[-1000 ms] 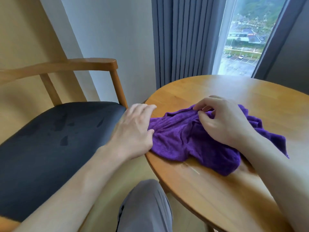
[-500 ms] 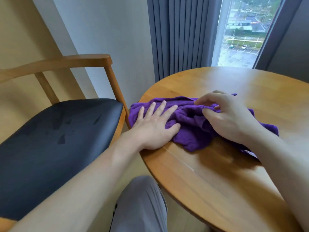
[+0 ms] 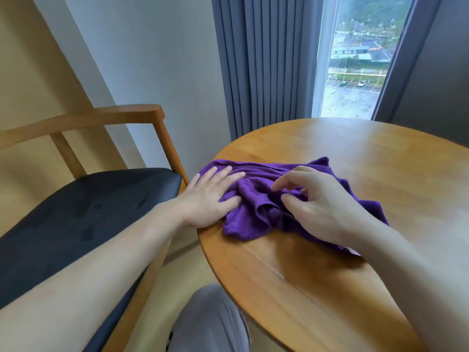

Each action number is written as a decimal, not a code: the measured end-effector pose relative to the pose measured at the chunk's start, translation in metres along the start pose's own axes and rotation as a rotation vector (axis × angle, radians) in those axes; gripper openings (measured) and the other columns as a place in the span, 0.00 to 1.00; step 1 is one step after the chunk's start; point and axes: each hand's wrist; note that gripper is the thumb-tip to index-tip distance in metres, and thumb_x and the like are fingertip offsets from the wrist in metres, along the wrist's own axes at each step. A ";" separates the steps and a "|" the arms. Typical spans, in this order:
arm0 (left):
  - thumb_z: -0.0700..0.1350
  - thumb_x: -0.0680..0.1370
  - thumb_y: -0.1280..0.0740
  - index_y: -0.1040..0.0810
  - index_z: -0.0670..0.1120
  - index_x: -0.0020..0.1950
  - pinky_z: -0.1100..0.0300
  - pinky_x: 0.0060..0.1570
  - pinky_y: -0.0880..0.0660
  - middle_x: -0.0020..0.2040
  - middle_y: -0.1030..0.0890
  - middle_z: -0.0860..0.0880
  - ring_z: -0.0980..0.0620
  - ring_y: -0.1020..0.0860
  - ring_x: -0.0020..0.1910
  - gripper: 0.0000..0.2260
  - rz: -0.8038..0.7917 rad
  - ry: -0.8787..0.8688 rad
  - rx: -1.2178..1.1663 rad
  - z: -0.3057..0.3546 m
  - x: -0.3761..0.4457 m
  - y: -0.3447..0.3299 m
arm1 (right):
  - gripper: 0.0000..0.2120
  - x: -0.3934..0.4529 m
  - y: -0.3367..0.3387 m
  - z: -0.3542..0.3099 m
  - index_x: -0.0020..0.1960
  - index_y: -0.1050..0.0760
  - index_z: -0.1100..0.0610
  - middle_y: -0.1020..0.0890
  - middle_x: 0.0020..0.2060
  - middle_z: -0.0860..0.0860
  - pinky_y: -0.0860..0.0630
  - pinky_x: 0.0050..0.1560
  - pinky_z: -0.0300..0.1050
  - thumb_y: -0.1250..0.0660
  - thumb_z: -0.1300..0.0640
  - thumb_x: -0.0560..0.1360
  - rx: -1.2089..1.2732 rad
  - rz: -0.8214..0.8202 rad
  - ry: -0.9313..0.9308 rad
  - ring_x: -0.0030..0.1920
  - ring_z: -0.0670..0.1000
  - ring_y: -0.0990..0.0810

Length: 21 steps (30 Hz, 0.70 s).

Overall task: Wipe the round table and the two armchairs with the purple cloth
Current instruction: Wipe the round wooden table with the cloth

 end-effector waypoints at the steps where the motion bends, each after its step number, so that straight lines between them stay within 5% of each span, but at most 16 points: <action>1: 0.62 0.82 0.48 0.53 0.65 0.79 0.44 0.77 0.60 0.82 0.56 0.56 0.52 0.59 0.80 0.27 0.001 0.017 0.018 0.003 0.006 -0.001 | 0.12 0.001 0.001 0.001 0.55 0.17 0.47 0.21 0.54 0.40 0.32 0.53 0.31 0.35 0.59 0.76 -0.017 -0.015 -0.001 0.53 0.40 0.25; 7: 0.68 0.76 0.52 0.61 0.66 0.78 0.47 0.77 0.64 0.80 0.62 0.61 0.60 0.67 0.77 0.33 0.007 -0.152 0.025 0.013 -0.040 -0.024 | 0.10 0.003 0.003 0.006 0.55 0.18 0.46 0.22 0.56 0.41 0.31 0.58 0.40 0.35 0.55 0.78 -0.054 -0.062 -0.030 0.56 0.43 0.24; 10: 0.64 0.75 0.45 0.56 0.75 0.74 0.54 0.75 0.62 0.79 0.56 0.67 0.66 0.63 0.76 0.30 -0.046 -0.269 -0.088 -0.008 -0.052 -0.009 | 0.09 0.003 0.002 0.007 0.52 0.17 0.45 0.22 0.54 0.41 0.29 0.59 0.41 0.36 0.53 0.78 -0.022 -0.067 -0.046 0.54 0.42 0.23; 15: 0.52 0.78 0.44 0.40 0.66 0.76 0.49 0.74 0.45 0.76 0.37 0.50 0.49 0.43 0.75 0.26 0.190 0.016 0.112 -0.018 0.006 0.009 | 0.09 0.005 0.002 0.008 0.48 0.17 0.44 0.19 0.39 0.38 0.31 0.39 0.31 0.36 0.54 0.78 -0.015 -0.090 -0.086 0.41 0.38 0.22; 21: 0.53 0.73 0.51 0.47 0.62 0.79 0.49 0.78 0.55 0.82 0.49 0.48 0.49 0.52 0.79 0.32 0.078 -0.143 -0.010 0.042 0.021 -0.013 | 0.13 0.002 0.011 0.005 0.42 0.19 0.48 0.19 0.32 0.42 0.25 0.35 0.37 0.37 0.63 0.77 0.098 -0.082 -0.092 0.29 0.46 0.19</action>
Point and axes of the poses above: each hand's wrist, its own x-axis towards the middle knuckle, its own y-axis out of the back of the hand, z = x × y
